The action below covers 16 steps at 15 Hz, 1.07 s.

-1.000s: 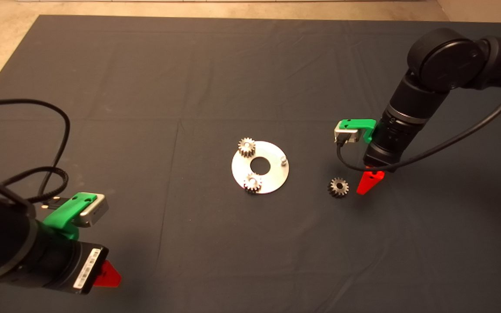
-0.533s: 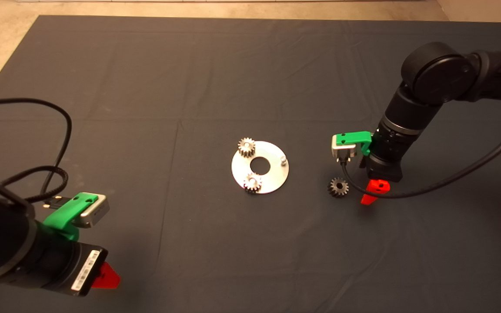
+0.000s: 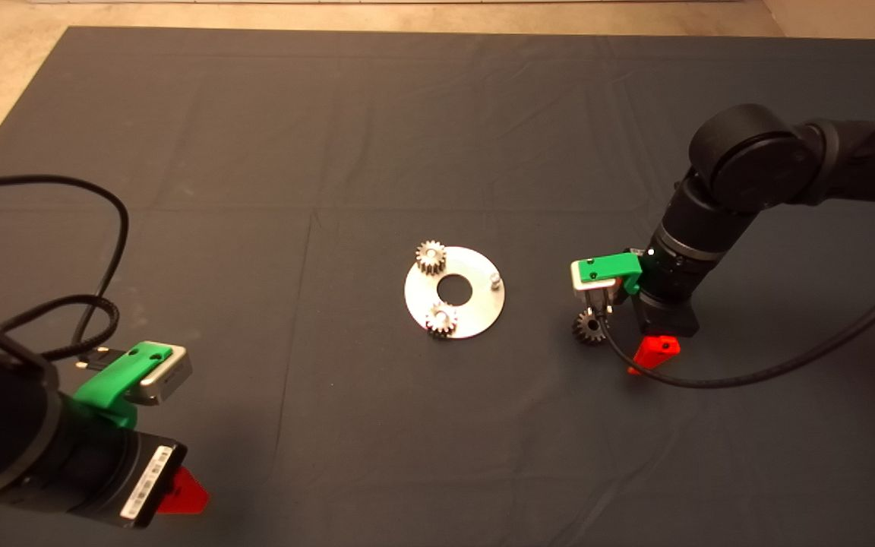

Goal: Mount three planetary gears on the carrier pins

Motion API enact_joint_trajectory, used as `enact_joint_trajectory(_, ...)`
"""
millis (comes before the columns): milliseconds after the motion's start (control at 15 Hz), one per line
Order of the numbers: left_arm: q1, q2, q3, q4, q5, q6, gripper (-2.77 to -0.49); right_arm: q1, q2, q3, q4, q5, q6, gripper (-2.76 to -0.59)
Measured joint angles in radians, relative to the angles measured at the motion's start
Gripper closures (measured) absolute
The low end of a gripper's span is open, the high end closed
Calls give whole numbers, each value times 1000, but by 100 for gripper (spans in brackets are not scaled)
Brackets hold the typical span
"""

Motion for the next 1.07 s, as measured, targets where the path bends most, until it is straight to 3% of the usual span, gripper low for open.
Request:
enact_joint_trajectory(133, 0, 0, 0, 0, 0, 1, -202, 0, 0, 2, -36, 46, -2, -275)
enact_joint_trajectory(467, 0, 3, 0, -3, 1, 19, -202, 0, -5, 13, -74, 86, -3, -275)
enact_joint_trajectory(600, 0, 3, 0, -3, 0, 26, -202, -1, -15, 27, -82, 91, -3, -275)
enact_joint_trajectory(667, 0, 3, 0, -4, 0, 31, -202, -3, -24, 38, -101, 92, -3, -275)
enact_joint_trajectory(800, 0, 3, 0, -7, 0, 39, -202, -22, -45, 68, -147, 101, -3, -275)
enact_joint_trajectory(1000, 0, 2, 0, -11, 0, 41, -202, -48, -59, 76, -159, 113, -3, -275)
enact_joint_trajectory(1067, 0, 2, 0, -12, 0, 42, -202, -50, -61, 76, -170, 132, -3, -275)
